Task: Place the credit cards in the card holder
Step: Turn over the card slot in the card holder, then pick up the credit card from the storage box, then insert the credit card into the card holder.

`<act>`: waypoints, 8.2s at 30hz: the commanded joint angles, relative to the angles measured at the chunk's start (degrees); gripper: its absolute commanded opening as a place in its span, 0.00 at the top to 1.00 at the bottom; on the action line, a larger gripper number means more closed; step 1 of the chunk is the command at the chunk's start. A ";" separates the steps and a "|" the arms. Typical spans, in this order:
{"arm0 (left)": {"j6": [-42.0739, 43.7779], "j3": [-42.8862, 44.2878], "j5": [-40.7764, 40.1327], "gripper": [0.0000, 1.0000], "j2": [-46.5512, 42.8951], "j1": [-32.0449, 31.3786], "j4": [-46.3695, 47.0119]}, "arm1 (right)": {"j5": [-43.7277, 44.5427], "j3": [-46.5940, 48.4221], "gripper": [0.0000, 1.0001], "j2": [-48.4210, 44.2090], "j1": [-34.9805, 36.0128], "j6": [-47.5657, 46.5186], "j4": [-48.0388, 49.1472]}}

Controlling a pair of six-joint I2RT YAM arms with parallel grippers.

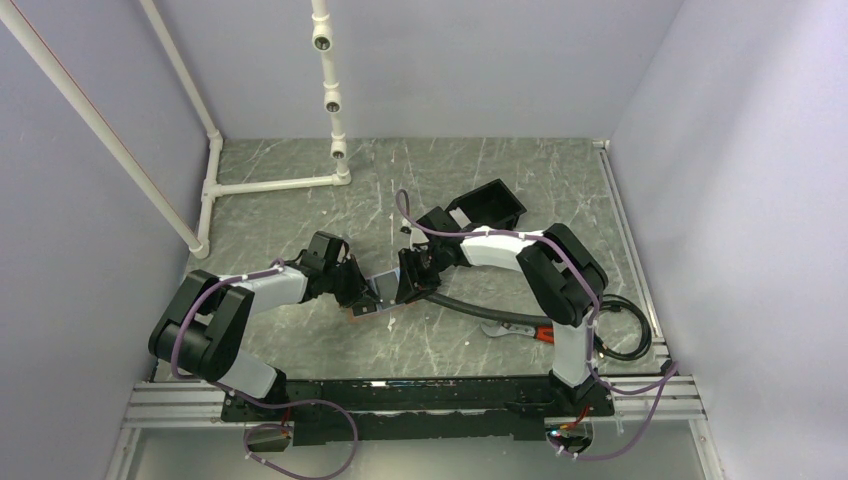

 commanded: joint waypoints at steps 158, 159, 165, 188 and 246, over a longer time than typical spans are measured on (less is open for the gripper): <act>6.16 0.98 -6.16 0.43 -15.11 8.72 -22.22 | 40.33 20.30 1.00 -5.13 6.53 30.08 -30.39; 6.18 0.84 -6.11 0.44 -14.89 8.72 -21.99 | 40.50 20.33 1.00 -5.35 6.66 29.98 -30.34; 6.12 0.13 -6.22 0.43 -13.35 8.72 -20.76 | 40.65 20.20 1.00 -5.86 6.80 29.42 -30.25; 6.92 -2.04 -8.14 0.59 -6.56 8.72 -17.17 | -2.44 -2.57 1.00 -7.67 2.52 -2.04 4.23; 7.04 -3.03 -7.21 0.70 -7.95 8.72 -17.19 | -8.61 -3.46 1.00 -0.09 -2.76 -0.95 13.10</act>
